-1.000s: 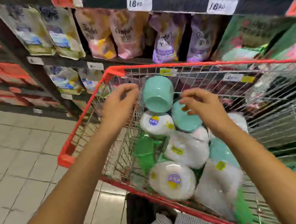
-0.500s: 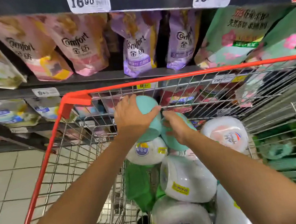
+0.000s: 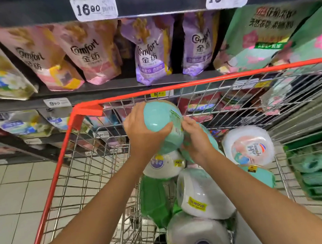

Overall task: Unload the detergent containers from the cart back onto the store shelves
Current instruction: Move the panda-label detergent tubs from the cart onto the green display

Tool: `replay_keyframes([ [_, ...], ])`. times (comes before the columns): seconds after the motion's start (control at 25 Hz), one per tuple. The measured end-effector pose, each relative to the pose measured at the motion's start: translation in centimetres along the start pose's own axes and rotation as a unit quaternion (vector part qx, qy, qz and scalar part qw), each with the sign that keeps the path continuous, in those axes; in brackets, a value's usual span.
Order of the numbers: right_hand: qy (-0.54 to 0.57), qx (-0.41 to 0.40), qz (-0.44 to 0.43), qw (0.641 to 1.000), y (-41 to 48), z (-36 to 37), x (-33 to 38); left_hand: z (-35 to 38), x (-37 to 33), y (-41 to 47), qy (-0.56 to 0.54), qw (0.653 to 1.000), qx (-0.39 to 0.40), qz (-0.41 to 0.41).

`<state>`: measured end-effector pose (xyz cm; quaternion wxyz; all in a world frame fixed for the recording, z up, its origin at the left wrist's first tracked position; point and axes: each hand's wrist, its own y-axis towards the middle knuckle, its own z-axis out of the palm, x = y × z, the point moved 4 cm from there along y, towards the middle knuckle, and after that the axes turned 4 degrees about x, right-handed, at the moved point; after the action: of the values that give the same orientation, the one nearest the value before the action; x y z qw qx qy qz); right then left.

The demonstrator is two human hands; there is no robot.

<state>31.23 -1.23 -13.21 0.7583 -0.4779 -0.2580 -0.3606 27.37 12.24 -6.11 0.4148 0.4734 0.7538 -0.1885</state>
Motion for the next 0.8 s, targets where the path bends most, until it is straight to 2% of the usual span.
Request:
replay_keyframes([
  [0.12, -0.075, -0.046, -0.127, 0.988, -3.8, 0.7, 3.0, -2.1, -2.6, -2.0, -0.124, 0.991, -0.012, -0.048],
  [0.28, -0.250, -0.098, -0.287, 0.919, -11.1, 1.7, 7.4, -4.9, -5.6, -5.0, -0.265, 0.955, -0.062, -0.116],
  [0.4, -0.306, -0.110, -0.323, 0.889, -16.1, 2.5, 8.1, -6.0, -6.6, -6.2, -0.354, 0.919, -0.006, -0.175],
  [0.56, -0.229, -0.052, -0.295, 0.926, -19.0, 1.3, 7.2, -7.5, -8.0, -8.1, -0.376, 0.920, -0.003, -0.107],
  [0.68, -0.170, -0.030, -0.275, 0.946, -19.3, -0.2, 8.0, -8.0, -8.0, -8.7, -0.445, 0.888, -0.001, -0.118],
  [0.8, 0.000, 0.028, -0.195, 0.980, -18.4, -0.1, 8.4, -7.9, -8.5, -8.9, -0.502, 0.855, 0.027, -0.127],
])
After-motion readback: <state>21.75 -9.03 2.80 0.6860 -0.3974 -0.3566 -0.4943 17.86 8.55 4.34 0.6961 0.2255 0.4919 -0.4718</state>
